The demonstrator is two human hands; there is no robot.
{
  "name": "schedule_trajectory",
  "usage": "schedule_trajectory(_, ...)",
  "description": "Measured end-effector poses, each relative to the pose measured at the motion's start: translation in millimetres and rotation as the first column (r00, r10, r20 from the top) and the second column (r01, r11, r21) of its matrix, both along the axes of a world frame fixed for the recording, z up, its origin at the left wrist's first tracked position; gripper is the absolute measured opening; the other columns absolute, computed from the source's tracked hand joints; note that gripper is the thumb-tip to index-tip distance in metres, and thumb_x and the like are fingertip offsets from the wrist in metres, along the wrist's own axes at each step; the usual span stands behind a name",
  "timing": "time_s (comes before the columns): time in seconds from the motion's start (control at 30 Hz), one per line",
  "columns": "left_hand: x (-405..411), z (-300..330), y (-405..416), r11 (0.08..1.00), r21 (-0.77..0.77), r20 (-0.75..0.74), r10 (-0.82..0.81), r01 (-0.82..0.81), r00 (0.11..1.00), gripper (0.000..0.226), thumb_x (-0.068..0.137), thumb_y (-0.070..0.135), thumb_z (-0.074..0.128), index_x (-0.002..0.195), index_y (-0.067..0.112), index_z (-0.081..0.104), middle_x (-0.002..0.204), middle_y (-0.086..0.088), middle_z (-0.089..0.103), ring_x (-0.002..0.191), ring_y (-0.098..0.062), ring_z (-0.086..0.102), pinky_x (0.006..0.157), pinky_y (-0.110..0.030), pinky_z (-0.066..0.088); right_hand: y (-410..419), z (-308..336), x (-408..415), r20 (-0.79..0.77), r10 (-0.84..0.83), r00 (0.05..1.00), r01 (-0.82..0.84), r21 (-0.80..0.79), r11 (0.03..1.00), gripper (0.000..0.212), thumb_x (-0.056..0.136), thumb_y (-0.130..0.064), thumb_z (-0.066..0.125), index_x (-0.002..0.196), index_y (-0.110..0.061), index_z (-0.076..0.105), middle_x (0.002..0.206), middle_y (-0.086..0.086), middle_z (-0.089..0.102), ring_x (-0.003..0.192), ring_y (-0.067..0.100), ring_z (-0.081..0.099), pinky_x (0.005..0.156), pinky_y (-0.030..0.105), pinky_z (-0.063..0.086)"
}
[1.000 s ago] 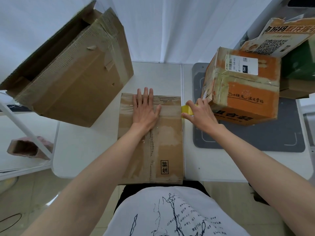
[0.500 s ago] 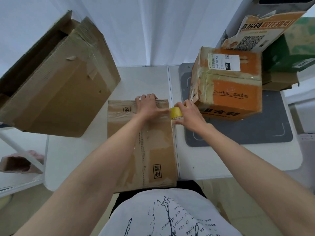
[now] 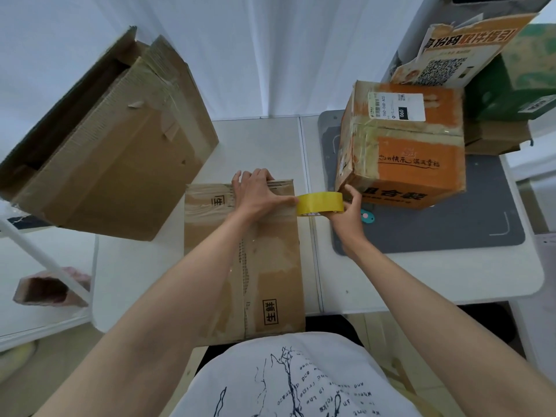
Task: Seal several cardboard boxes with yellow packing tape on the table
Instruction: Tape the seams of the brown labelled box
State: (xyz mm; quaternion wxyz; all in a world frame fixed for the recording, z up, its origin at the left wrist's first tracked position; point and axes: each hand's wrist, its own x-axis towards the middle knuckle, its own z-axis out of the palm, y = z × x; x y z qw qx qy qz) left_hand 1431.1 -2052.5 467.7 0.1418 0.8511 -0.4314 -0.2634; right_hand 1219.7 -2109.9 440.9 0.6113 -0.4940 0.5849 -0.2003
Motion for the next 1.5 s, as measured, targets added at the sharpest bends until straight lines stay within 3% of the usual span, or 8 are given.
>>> schedule_trajectory(0.3,-3.9,11.6,29.2,0.998,-0.060,0.022,-0.014,0.015,1.000,0.072,0.057,0.082,0.076,0.091,0.023,0.053,0.096,0.008,0.055,0.108,-0.022,0.050,0.115,-0.042,0.020,39.0,-25.3,27.3,0.296,-0.142,0.945,-0.054,0.566,0.822,0.058,0.103,-0.045,0.050,0.148,-0.008,0.046,0.145,0.016,0.055,0.128,0.028,0.057,0.113,0.041,0.042)
schedule_trajectory(0.43,-13.6,21.1,37.1,0.994,-0.108,0.026,-0.002,0.004,1.000,0.069,0.059,0.077,0.079,0.090,0.022,0.052,0.094,0.008,0.053,0.099,-0.016,0.041,0.115,-0.041,0.020,59.3,-21.2,37.2,0.272,0.014,0.962,-0.179,0.591,0.786,0.087,0.085,-0.087,0.032,0.118,-0.014,0.065,0.086,0.003,0.067,0.076,0.018,0.052,0.070,0.029,0.040)
schedule_trajectory(0.67,0.4,32.8,36.9,0.986,-0.165,-0.003,-0.017,0.016,1.000,0.073,0.057,0.082,0.075,0.094,0.023,0.053,0.097,0.008,0.055,0.113,-0.021,0.050,0.123,-0.045,0.007,52.1,-3.4,45.4,0.203,-0.037,0.978,-0.067,0.480,0.875,0.074,0.089,-0.079,0.039,0.134,-0.025,0.062,0.124,0.005,0.067,0.108,0.023,0.061,0.092,0.038,0.051)
schedule_trajectory(0.83,15.6,51.1,25.1,0.971,-0.237,-0.108,0.002,-0.027,0.994,0.085,0.052,0.090,0.057,0.111,0.030,0.061,0.115,0.004,0.055,0.120,-0.024,0.044,0.120,-0.051,0.020,30.6,31.6,52.0,0.137,-0.027,0.990,-0.020,0.329,0.944,0.025,0.108,-0.031,0.036,0.102,-0.026,0.059,0.095,-0.003,0.065,0.082,0.011,0.060,0.057,0.018,0.048)
schedule_trajectory(0.9,13.6,54.7,26.3,0.949,-0.303,-0.138,0.047,-0.088,0.989,0.088,0.060,0.088,0.056,0.130,0.035,0.059,0.132,0.001,0.046,0.129,-0.025,0.038,0.118,-0.043,0.028,18.2,43.6,55.1,0.127,-0.025,0.992,-0.007,0.243,0.970,0.016,0.108,-0.036,0.041,0.109,-0.031,0.056,0.111,-0.002,0.066,0.100,0.014,0.062,0.080,0.025,0.051)
schedule_trajectory(1.2,11.3,68.9,48.7,0.949,-0.235,-0.444,0.087,-0.210,0.892,0.078,0.091,0.061,0.043,0.161,0.036,0.017,0.168,0.001,0.016,0.154,-0.016,0.013,0.125,-0.049,0.015,4.5,89.7,79.1,-0.119,0.114,0.986,-0.119,-0.033,0.992,0.077,0.084,-0.076,0.052,0.148,-0.034,0.042,0.142,0.001,0.055,0.129,0.029,0.051,0.109,0.047,0.041)
schedule_trajectory(1.4,30.4,76.2,73.3,0.953,-0.205,-0.647,0.040,-0.224,0.762,0.076,0.093,0.065,0.052,0.158,0.047,0.017,0.167,0.021,0.015,0.154,-0.006,0.010,0.126,-0.051,0.012,5.0,115.4,96.1,-0.382,0.332,0.862,-0.415,-0.158,0.896,0.073,0.092,-0.075,0.040,0.148,-0.030,0.029,0.136,0.013,0.056,0.125,0.039,0.051,0.104,0.050,0.041)
schedule_trajectory(1.5,32.3,83.4,80.2,0.947,-0.266,-0.593,-0.015,-0.178,0.805,0.062,0.102,0.050,0.047,0.159,0.037,0.025,0.163,0.016,0.028,0.150,-0.005,0.024,0.120,-0.028,0.030,6.0,123.6,101.0,-0.452,0.396,0.799,-0.508,-0.156,0.847,0.071,0.095,-0.073,0.036,0.151,-0.031,0.025,0.141,0.018,0.047,0.129,0.044,0.047,0.104,0.051,0.037)
